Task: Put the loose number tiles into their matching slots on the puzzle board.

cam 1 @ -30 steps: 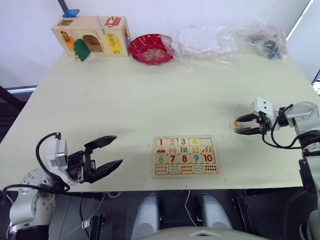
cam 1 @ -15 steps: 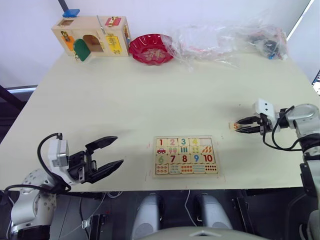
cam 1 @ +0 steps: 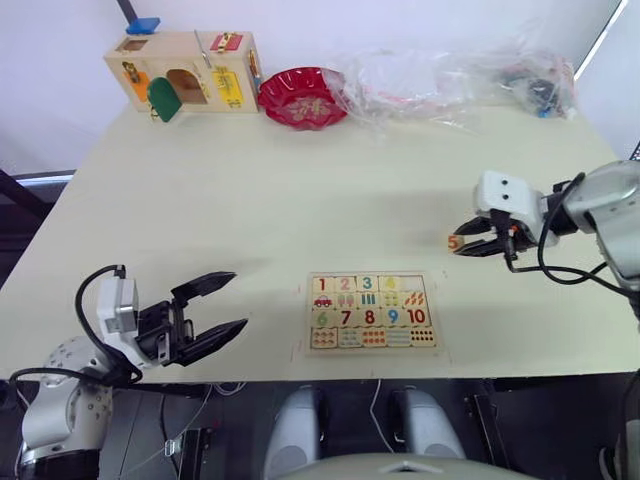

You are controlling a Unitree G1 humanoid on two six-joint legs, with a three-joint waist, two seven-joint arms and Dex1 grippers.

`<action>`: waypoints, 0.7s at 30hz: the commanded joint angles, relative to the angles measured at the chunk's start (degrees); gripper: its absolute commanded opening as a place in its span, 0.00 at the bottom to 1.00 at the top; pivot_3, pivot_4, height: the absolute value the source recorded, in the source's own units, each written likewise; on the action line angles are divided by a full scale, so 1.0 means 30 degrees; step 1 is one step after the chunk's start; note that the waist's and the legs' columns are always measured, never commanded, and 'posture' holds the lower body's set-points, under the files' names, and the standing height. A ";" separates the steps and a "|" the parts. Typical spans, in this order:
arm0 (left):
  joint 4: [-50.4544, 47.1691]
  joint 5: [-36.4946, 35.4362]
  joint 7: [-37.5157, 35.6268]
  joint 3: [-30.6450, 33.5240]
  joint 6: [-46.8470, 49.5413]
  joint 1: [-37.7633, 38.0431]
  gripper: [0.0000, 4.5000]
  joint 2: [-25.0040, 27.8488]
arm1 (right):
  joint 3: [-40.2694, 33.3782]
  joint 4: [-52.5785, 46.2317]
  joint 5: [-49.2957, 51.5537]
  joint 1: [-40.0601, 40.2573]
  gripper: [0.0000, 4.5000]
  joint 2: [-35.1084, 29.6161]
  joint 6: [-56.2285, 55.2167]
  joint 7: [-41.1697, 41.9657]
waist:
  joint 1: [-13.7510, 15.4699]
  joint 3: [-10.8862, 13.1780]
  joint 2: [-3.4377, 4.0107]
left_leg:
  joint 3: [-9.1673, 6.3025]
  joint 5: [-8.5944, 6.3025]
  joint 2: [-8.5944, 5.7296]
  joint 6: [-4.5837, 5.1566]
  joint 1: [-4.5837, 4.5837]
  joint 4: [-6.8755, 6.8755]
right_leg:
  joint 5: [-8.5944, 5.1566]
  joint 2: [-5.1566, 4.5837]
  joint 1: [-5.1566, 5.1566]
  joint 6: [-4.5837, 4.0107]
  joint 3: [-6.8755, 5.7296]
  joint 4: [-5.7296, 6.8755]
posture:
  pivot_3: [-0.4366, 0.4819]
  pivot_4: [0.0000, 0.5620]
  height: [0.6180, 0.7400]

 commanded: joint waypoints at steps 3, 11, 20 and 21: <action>-0.0059 0.0033 -0.0234 0.0126 -0.0160 -0.0233 1.00 0.0226 | 0.2135 -0.3073 0.0414 -0.1136 0.20 0.0154 0.4605 -0.1715 | -0.0012 0.0000 -0.0004 | -0.0001 -0.0001 -0.0004 0.0001 -0.0030 -0.0002 | 0.0002 -0.0007 -0.0019 0.0000 -0.0003 -0.0023 | 0.48 0.27 1.00; 0.0108 0.0214 -0.0417 0.0174 -0.0183 -0.0336 1.00 0.0192 | 0.5265 -0.3777 0.0919 -0.2430 0.20 0.0727 0.6715 -0.4046 | -0.0049 -0.0005 -0.0011 | -0.0022 0.0006 -0.0039 0.0005 -0.0271 0.0034 | 0.0008 0.0014 -0.0229 0.0004 -0.0021 0.0033 | 0.48 0.27 1.00; 0.0199 0.0249 -0.0543 0.0309 -0.0248 -0.0229 1.00 0.0226 | 0.6045 -0.3143 0.2031 -0.2761 0.20 0.1611 0.7430 -0.5846 | -0.0051 -0.0005 -0.0013 | -0.0017 0.0007 -0.0055 0.0007 -0.0273 0.0035 | 0.0015 0.0033 -0.0229 0.0022 -0.0024 0.0041 | 0.48 0.27 1.00; 0.0205 0.0258 -0.0546 0.0316 -0.0251 -0.0213 1.00 0.0228 | 0.6103 -0.3122 0.2109 -0.2788 0.20 0.1672 0.7423 -0.6001 | -0.0052 -0.0005 -0.0012 | -0.0017 0.0007 -0.0055 0.0006 -0.0271 0.0035 | 0.0016 0.0035 -0.0228 0.0024 -0.0024 0.0042 | 0.48 0.27 1.00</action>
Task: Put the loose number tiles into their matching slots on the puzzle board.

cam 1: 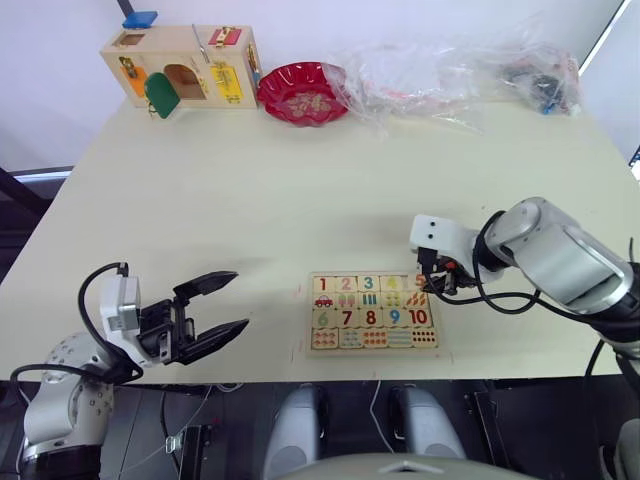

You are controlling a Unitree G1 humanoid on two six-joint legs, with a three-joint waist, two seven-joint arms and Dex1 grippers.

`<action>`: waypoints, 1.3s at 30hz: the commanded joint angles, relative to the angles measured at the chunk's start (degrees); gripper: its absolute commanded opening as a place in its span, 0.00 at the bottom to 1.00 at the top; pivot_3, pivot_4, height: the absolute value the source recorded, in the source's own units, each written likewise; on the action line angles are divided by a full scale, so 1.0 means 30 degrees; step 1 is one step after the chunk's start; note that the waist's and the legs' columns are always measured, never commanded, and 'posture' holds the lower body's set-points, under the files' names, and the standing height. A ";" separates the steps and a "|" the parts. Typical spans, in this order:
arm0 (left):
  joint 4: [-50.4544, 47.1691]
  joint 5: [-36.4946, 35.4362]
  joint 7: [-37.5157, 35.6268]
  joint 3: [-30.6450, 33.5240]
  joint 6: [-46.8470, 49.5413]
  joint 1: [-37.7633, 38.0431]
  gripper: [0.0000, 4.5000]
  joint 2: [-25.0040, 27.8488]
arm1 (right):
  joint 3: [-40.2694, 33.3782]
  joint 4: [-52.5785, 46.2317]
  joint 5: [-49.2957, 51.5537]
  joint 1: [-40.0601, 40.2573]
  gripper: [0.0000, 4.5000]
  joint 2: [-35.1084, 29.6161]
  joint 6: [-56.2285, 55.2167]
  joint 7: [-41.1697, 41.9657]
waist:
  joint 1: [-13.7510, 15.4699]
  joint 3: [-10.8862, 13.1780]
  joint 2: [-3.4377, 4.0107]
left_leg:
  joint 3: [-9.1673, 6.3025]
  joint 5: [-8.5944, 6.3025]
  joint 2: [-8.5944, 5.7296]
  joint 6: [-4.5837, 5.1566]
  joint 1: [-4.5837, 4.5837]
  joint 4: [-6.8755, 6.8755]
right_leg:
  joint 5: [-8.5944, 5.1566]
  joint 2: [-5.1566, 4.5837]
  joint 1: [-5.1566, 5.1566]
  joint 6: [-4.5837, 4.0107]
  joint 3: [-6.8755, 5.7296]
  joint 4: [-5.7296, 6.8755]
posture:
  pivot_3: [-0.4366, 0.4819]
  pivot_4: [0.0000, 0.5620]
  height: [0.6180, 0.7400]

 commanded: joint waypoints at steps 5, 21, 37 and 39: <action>0.0010 -0.0073 -0.0143 0.0318 -0.0232 0.0117 1.00 0.0135 | 0.0294 -0.0019 0.0684 -0.0767 0.20 0.0279 -0.0029 -0.1156 | -0.0003 0.0000 0.0000 | -0.0002 0.0000 0.0004 0.0000 -0.0001 0.0000 | 0.0009 0.0009 0.0000 0.0016 -0.0001 0.0002 | 0.48 0.27 1.00; -0.0067 -0.0069 -0.0072 0.0250 -0.0235 0.0151 1.00 0.0047 | 0.1010 0.0069 0.1309 -0.0724 0.20 -0.0031 -0.0584 -0.1872 | -0.0005 -0.0001 -0.0001 | 0.0003 0.0000 0.0003 0.0000 0.0000 0.0001 | 0.0033 0.0010 0.0000 0.0059 0.0000 0.0003 | 0.48 0.27 1.00; -0.0065 0.0014 0.0023 0.0152 -0.0281 0.0106 1.00 -0.0054 | 0.1338 0.0105 0.1290 -0.0726 0.20 -0.0454 -0.1313 -0.1723 | 0.0001 -0.0004 -0.0006 | 0.0006 0.0000 0.0003 0.0000 0.0000 0.0003 | 0.0035 0.0011 0.0001 0.0061 0.0001 0.0004 | 0.48 0.27 1.00; -0.0097 0.0027 0.0057 0.0137 -0.0284 0.0123 1.00 -0.0084 | 0.1350 0.0132 0.1284 -0.0712 0.20 -0.0452 -0.1372 -0.1714 | 0.0000 -0.0004 -0.0007 | 0.0006 0.0000 0.0003 0.0000 0.0001 0.0004 | 0.0035 0.0010 0.0002 0.0062 0.0001 0.0003 | 0.48 0.27 1.00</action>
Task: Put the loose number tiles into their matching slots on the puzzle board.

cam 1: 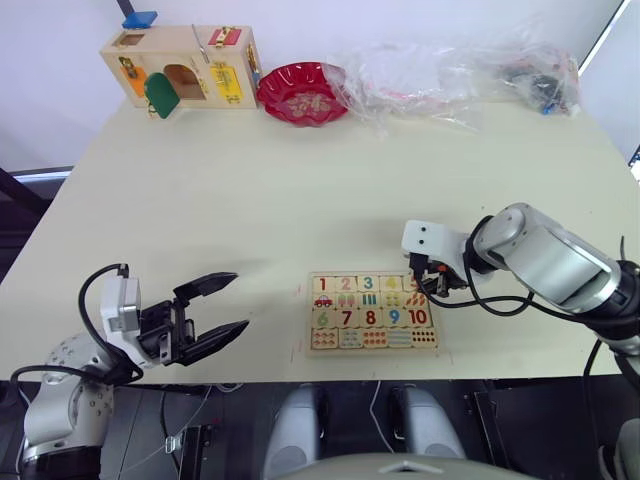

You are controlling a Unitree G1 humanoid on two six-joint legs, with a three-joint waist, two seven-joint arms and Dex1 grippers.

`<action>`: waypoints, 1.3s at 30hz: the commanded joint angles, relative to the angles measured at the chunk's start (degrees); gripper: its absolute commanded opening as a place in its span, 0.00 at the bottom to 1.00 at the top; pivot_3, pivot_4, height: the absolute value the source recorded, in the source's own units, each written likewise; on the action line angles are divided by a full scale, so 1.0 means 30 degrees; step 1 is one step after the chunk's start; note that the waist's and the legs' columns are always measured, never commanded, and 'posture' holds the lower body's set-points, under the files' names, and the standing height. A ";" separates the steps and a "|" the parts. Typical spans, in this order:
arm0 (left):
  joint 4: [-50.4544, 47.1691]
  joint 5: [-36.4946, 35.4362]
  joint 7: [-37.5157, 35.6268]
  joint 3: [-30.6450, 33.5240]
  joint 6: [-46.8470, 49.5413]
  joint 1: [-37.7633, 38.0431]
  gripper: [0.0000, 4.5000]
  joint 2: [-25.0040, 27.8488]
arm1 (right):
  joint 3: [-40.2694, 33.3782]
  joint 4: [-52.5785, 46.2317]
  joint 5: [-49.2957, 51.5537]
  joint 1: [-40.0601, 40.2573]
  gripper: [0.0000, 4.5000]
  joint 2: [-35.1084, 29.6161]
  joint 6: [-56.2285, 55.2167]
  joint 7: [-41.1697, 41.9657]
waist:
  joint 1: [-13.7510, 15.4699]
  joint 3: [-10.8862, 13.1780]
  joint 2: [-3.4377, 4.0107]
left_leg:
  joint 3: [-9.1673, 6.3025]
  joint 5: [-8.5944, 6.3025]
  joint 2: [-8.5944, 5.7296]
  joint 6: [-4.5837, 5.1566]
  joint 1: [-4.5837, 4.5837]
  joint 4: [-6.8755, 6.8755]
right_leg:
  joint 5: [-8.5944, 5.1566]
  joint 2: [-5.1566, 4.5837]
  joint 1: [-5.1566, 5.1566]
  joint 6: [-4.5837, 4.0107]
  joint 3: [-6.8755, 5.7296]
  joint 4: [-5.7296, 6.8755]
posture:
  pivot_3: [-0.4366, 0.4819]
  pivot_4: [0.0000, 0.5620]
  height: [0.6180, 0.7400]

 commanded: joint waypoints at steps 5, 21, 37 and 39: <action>-0.0173 -0.0025 0.0032 0.0155 -0.0266 0.0126 1.00 -0.0106 | -0.0040 -0.0279 0.0142 -0.0300 0.20 -0.0101 -0.0286 0.0014 | -0.0001 0.0000 -0.0001 | 0.0001 0.0000 0.0000 0.0000 0.0000 0.0000 | 0.0000 0.0000 0.0000 0.0000 0.0000 0.0002 | 0.48 0.27 1.00; -0.0301 -0.0018 0.0133 0.0185 -0.0296 0.0324 1.00 -0.0162 | -0.0217 -0.0348 0.0215 -0.0387 0.20 -0.0211 -0.0482 0.0160 | 0.0000 0.0000 -0.0001 | 0.0002 0.0000 0.0000 0.0000 0.0000 0.0004 | 0.0001 0.0000 0.0000 0.0001 0.0001 0.0004 | 0.48 0.27 1.00; -0.0237 -0.0011 0.0175 0.0205 -0.0300 0.0388 1.00 -0.0212 | -0.1266 -0.0725 0.0567 0.0015 0.20 -0.1056 -0.0772 0.0199 | 0.0006 -0.0001 -0.0002 | 0.0006 0.0000 -0.0002 0.0000 -0.0001 0.0009 | 0.0002 -0.0002 0.0001 0.0003 0.0003 0.0003 | 0.48 0.27 1.00; -0.0201 -0.0001 0.0171 0.0168 -0.0297 0.0364 1.00 -0.0226 | -0.1341 -0.0888 0.0782 0.0134 0.20 -0.0980 -0.0703 0.0180 | 0.0006 -0.0001 -0.0002 | 0.0003 0.0000 -0.0002 0.0000 0.0000 0.0008 | 0.0002 -0.0001 0.0002 0.0003 0.0003 0.0005 | 0.48 0.27 1.00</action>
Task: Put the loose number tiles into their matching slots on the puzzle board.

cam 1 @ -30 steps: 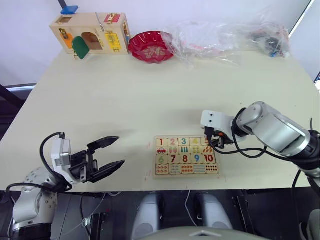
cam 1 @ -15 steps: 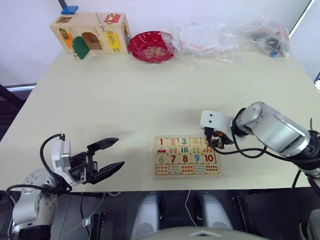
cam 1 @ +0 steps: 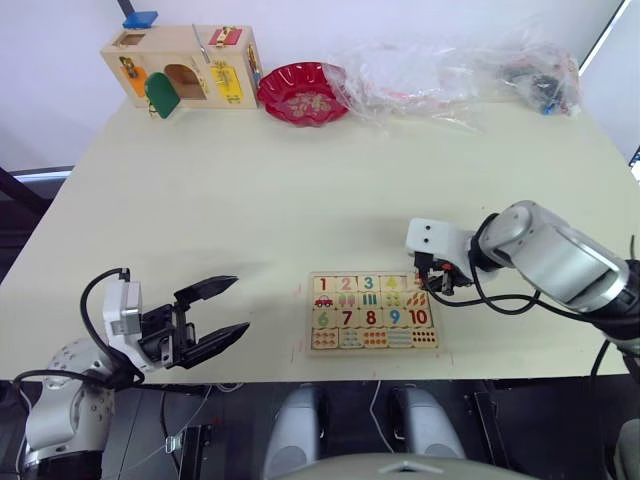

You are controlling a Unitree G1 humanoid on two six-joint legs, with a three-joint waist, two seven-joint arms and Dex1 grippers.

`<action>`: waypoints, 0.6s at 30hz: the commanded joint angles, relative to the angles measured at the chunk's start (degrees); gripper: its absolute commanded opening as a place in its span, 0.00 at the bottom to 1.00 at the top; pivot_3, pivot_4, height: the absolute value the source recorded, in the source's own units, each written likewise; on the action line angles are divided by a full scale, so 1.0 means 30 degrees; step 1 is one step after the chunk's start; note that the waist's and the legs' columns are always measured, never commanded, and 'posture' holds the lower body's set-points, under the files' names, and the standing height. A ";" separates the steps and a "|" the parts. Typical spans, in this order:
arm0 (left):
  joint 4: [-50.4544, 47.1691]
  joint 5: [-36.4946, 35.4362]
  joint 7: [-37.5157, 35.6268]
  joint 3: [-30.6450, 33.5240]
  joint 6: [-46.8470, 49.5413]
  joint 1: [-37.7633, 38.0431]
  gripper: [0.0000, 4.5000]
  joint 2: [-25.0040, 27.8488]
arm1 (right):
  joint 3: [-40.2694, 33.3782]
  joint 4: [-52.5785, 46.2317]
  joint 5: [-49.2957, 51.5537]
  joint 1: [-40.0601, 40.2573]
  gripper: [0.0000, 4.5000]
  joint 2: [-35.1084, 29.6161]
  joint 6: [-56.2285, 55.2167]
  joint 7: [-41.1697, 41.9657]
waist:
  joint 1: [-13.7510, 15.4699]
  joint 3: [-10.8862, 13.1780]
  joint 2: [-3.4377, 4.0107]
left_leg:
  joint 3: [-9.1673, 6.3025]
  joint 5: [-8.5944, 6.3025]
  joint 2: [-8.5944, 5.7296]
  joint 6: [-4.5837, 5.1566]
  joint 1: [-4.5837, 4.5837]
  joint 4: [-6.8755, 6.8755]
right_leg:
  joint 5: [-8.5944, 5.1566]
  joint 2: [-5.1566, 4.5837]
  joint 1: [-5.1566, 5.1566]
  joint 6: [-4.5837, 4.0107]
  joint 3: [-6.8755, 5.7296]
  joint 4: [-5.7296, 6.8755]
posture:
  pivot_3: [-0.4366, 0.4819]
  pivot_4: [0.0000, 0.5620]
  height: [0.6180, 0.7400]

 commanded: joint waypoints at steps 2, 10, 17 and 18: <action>-0.0185 -0.0076 0.0057 0.0079 -0.0262 -0.0058 1.00 -0.0054 | -0.0493 -0.0914 0.0380 0.0187 0.20 0.0092 -0.0127 -0.0119 | -0.0016 -0.0001 -0.0001 | -0.0001 0.0000 0.0001 0.0000 0.0002 0.0000 | 0.0000 0.0001 0.0000 0.0000 0.0000 0.0001 | 0.48 0.27 1.00; -0.0091 -0.0058 0.0005 0.0091 -0.0193 -0.0230 1.00 0.0043 | -0.0438 -0.0790 0.0382 0.0199 0.20 0.0431 -0.0409 -0.0299 | -0.0004 -0.0002 -0.0004 | 0.0001 0.0000 0.0000 0.0000 0.0000 0.0005 | 0.0002 0.0000 0.0002 0.0004 0.0002 0.0002 | 0.48 0.27 1.00; -0.0169 -0.0083 0.0012 0.0162 -0.0164 -0.0152 1.00 0.0089 | -0.0107 -0.0500 0.0164 0.0298 0.20 0.0538 -0.0823 -0.0407 | -0.0005 -0.0003 -0.0004 | 0.0003 0.0000 0.0000 0.0000 0.0001 0.0005 | 0.0002 0.0000 0.0002 0.0004 0.0002 0.0002 | 0.48 0.27 1.00; -0.0205 -0.0101 0.0031 0.0196 -0.0146 -0.0130 1.00 0.0107 | -0.0082 -0.0455 0.0146 0.0312 0.20 0.0526 -0.0877 -0.0404 | -0.0004 -0.0003 -0.0005 | 0.0003 0.0000 0.0000 0.0001 0.0000 0.0005 | 0.0002 0.0000 0.0002 0.0004 0.0002 0.0002 | 0.48 0.27 1.00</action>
